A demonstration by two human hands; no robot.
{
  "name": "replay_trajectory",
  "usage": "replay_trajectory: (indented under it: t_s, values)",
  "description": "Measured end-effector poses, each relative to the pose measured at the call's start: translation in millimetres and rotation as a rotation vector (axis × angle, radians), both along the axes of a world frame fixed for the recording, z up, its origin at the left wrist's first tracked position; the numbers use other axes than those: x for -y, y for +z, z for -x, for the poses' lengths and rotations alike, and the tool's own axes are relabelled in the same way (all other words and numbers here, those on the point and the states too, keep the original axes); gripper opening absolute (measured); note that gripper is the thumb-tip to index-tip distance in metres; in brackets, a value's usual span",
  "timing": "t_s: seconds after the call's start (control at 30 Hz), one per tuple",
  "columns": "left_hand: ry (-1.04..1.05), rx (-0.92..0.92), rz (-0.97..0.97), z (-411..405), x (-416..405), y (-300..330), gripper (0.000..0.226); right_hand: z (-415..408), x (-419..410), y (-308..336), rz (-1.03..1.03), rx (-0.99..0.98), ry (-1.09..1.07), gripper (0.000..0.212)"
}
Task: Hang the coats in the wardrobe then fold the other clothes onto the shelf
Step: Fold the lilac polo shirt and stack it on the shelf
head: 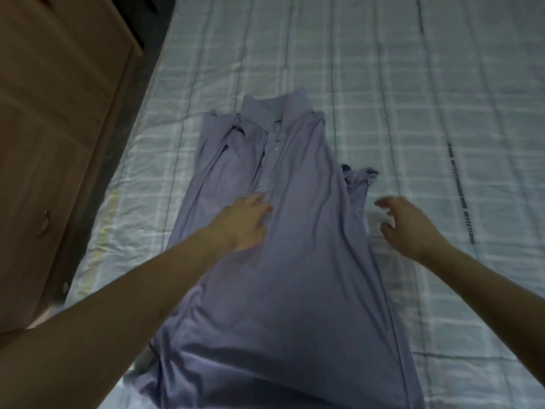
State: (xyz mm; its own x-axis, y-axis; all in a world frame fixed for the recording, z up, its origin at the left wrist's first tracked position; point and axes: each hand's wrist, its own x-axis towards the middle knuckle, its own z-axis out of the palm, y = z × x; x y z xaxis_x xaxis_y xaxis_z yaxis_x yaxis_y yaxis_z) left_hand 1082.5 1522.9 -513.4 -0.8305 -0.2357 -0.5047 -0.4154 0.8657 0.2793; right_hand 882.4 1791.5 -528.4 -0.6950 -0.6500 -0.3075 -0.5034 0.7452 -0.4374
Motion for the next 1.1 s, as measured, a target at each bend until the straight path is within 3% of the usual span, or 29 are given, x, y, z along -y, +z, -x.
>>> replay_trajectory:
  t_s: [0.07, 0.13, 0.2, 0.27, 0.33, 0.4, 0.5, 0.7, 0.8, 0.87, 0.97, 1.1]
  values:
    - [0.0, -0.026, 0.048, 24.8, 6.4, -13.7, 0.057, 26.0, 36.5, -9.4, 0.077, -0.12, 0.021, 0.06]
    - [0.003, -0.023, 0.082, 39.4, 15.5, -24.4, 0.06, 48.7, 68.6, -21.1, 0.029, -0.158, 0.065, 0.061]
    - [-0.016, -0.04, 0.119, 47.5, 27.8, -33.0, 0.062, 67.0, 91.4, -31.3, -0.037, -0.127, 0.186, 0.04]
    - [-0.045, -0.122, 0.149, 53.9, 39.3, -39.9, 0.063, 80.0, 98.9, -36.8, 0.065, -0.068, 0.23, 0.022]
    - [-0.048, -0.193, 0.17, 62.0, 48.7, -45.4, 0.067, 93.3, 88.9, -32.8, 0.215, 0.023, -0.002, 0.013]
    - [-0.003, -0.193, 0.161, 75.9, 55.1, -51.1, 0.076, 115.6, 59.4, -30.9, 0.335, 0.073, -0.334, 0.018]
    - [0.131, -0.131, 0.128, 98.4, 54.7, -64.5, 0.071, 145.0, 0.1, -31.6, 0.336, 0.04, -0.689, 0.024]
    - [0.268, -0.103, 0.198, 119.5, 32.1, -84.7, 0.076, 159.2, -78.5, -35.0, 0.168, -0.029, -0.898, 0.026]
    - [0.278, -0.067, 0.226, 124.5, 29.4, -85.1, 0.08, 161.5, -85.7, -37.3, 0.205, 0.115, -0.986, 0.033]
    - [0.27, -0.038, 0.231, 125.3, 32.0, -84.1, 0.08, 160.7, -78.3, -33.9, 0.244, 0.316, -1.048, 0.053]
    - [0.241, 0.003, 0.225, 124.6, 37.0, -77.2, 0.079, 157.6, -59.3, -31.5, 0.157, 0.444, -0.971, 0.077]
    - [0.248, -0.113, 0.014, 118.1, 54.8, -67.3, 0.059, 150.2, -48.2, -33.5, -0.079, 0.256, -0.687, 0.042]
